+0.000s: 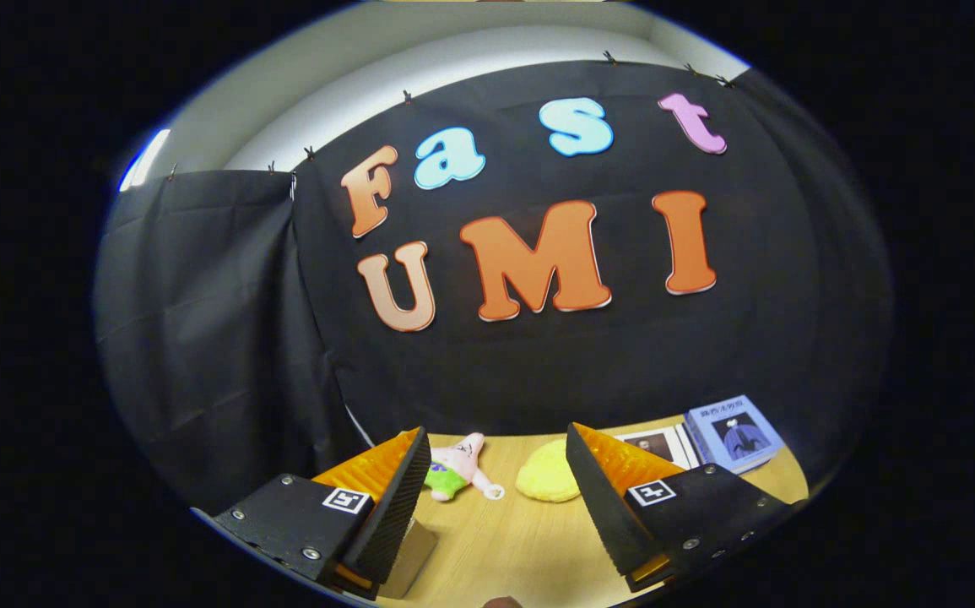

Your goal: Open the storage box then place both shoes into the box .Put the left shoe in first, then the right shoe, with the right side of both shoes facing outward in a uniform manner.

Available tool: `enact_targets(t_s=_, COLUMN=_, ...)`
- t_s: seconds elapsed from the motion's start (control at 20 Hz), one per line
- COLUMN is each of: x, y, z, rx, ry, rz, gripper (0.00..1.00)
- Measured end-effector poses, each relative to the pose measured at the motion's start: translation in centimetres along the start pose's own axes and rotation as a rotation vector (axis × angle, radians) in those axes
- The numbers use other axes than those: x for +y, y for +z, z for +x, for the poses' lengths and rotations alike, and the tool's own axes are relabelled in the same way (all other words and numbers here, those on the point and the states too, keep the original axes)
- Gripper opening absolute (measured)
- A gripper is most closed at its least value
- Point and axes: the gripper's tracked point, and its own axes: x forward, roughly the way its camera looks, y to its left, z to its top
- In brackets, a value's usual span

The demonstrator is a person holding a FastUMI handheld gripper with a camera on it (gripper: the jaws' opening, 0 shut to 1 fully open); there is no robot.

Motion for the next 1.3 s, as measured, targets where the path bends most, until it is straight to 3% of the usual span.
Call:
enact_targets(t_s=0.6, x=0.7, y=9.3, z=-4.3, rx=-0.319, ry=0.026, rz=-0.151, gripper=0.98)
enact_targets(t_s=1.3, x=2.0, y=10.6, z=-6.9, rx=-0.454, ry=0.037, rz=-0.254, gripper=0.98)
